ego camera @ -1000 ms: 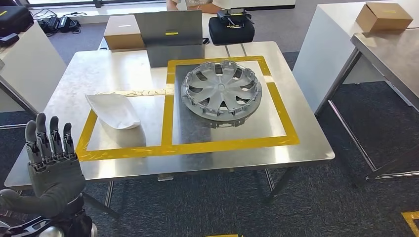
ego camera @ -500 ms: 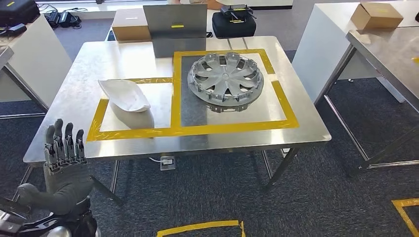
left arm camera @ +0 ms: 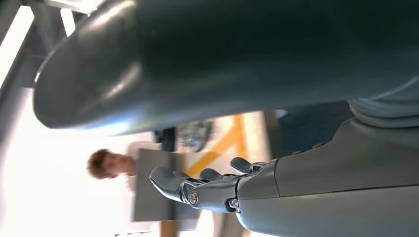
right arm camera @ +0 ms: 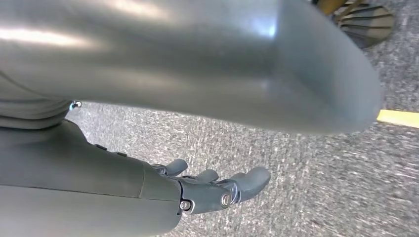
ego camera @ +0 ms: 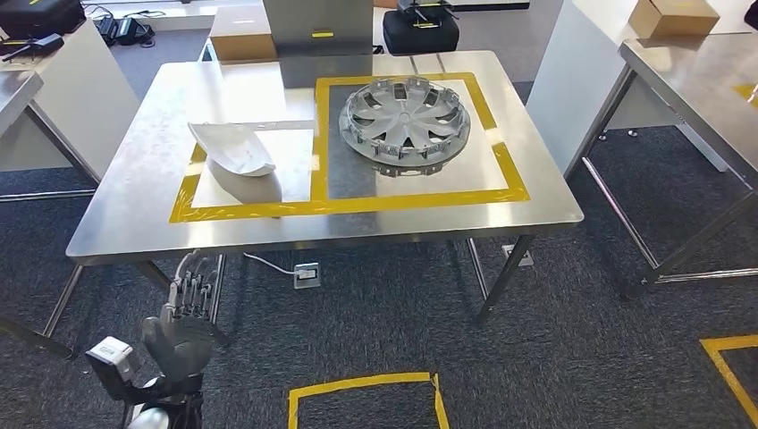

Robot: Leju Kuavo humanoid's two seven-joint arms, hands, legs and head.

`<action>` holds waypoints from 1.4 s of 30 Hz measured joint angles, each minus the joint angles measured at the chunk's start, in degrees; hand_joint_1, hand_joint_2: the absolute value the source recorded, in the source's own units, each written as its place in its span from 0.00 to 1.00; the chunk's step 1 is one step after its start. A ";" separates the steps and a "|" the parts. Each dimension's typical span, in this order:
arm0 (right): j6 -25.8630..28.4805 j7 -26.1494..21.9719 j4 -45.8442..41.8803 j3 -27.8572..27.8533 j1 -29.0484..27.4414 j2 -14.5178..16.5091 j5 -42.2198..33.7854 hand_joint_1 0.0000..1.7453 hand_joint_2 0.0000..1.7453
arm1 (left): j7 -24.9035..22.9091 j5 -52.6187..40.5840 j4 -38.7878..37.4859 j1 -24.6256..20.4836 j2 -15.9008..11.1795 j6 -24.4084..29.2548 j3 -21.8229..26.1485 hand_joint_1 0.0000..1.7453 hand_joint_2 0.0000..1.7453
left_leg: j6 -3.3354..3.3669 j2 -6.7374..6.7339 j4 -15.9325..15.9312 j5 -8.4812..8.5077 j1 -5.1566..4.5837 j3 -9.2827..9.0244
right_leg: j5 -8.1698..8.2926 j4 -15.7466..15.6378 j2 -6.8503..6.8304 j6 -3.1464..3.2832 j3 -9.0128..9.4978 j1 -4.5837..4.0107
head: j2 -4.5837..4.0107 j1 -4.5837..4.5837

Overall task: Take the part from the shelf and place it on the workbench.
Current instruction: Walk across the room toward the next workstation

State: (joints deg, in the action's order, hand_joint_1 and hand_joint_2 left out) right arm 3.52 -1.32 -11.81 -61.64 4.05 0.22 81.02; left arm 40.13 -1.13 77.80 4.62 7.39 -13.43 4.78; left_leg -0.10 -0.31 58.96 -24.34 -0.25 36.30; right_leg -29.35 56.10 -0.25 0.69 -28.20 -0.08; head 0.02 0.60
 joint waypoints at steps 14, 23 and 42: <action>-0.84 -1.05 0.02 0.50 -0.44 0.51 0.48 0.00 0.00 | -7.88 -6.01 -51.53 -7.78 -5.98 12.92 0.07 0.00 0.00 | 0.70 -0.02 -1.45 -6.97 0.50 -9.00 | 7.87 1.54 -0.14 -2.20 -9.27 0.61 | 0.00 0.37; -1.85 -0.14 0.05 2.13 -0.72 0.70 2.02 0.00 0.00 | -20.54 -7.24 -63.53 -6.88 -7.35 14.15 0.26 0.00 0.00 | 2.25 1.19 -1.10 -1.48 -0.19 -2.45 | -1.56 13.28 0.77 -1.74 -7.23 0.17 | 0.00 -0.04; -1.71 0.22 0.03 3.37 -0.18 0.56 2.39 0.00 0.00 | -23.69 -7.70 -66.95 -6.65 -7.46 14.32 0.55 0.00 0.00 | -2.74 -3.18 -0.19 -6.41 1.66 -7.60 | 4.43 1.85 -5.02 -1.68 -6.27 0.81 | 0.00 0.82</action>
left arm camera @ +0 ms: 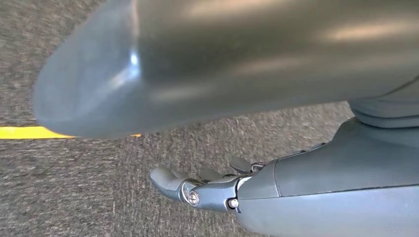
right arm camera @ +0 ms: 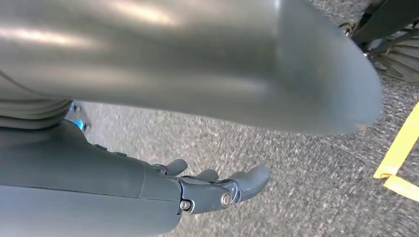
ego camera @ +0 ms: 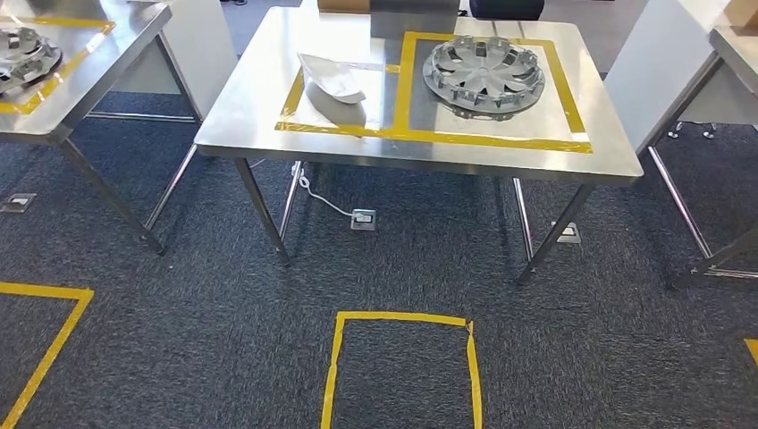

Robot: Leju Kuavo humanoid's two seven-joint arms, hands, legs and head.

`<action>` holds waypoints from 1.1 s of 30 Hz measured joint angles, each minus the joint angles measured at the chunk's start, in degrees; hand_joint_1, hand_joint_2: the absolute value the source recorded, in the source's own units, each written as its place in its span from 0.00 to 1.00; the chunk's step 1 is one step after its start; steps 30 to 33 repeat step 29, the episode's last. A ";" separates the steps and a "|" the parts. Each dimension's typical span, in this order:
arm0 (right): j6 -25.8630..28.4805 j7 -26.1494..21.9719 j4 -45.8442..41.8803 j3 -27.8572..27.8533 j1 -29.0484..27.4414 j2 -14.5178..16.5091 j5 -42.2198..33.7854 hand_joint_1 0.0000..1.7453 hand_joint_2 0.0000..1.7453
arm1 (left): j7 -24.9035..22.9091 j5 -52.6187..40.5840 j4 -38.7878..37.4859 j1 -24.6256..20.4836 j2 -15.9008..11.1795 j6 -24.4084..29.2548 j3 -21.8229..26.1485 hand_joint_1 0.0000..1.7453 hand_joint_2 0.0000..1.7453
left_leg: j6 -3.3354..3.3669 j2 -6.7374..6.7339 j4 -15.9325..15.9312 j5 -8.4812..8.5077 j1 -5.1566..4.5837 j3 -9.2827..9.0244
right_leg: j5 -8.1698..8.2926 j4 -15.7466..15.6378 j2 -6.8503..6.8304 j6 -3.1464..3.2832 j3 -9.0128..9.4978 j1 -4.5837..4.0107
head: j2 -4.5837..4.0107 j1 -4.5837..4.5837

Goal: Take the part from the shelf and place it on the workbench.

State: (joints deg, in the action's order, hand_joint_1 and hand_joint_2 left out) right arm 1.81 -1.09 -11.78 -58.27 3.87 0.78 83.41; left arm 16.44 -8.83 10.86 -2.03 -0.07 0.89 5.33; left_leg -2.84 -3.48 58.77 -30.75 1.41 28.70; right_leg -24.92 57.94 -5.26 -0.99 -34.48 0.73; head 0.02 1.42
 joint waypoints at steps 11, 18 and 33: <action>1.14 1.06 0.02 -0.05 -0.27 0.17 -1.28 0.00 0.00 | 0.68 -0.67 -0.24 -0.03 -0.05 -0.37 0.09 0.00 0.25 | 4.50 2.58 0.02 4.66 -1.11 6.12 | -8.01 13.22 4.97 -0.56 -0.97 -0.21 | 0.00 -0.72; 0.99 2.67 0.02 -0.17 -0.01 0.32 -1.77 0.00 0.00 | 0.64 -0.66 -0.24 -0.16 0.35 -1.49 0.10 0.00 1.00 | 2.90 2.89 -0.75 6.66 -1.22 6.86 | -6.31 -1.95 5.18 0.96 7.90 -1.19 | 0.00 -0.76; 0.08 5.68 0.02 -0.26 -0.25 1.12 -1.70 0.00 0.00 | 2.12 -0.50 -0.13 -0.40 0.37 -1.54 0.42 0.00 1.00 | 2.47 3.20 -2.68 9.43 -1.19 7.01 | -4.72 -1.86 4.96 1.85 6.47 -1.38 | 0.00 -0.35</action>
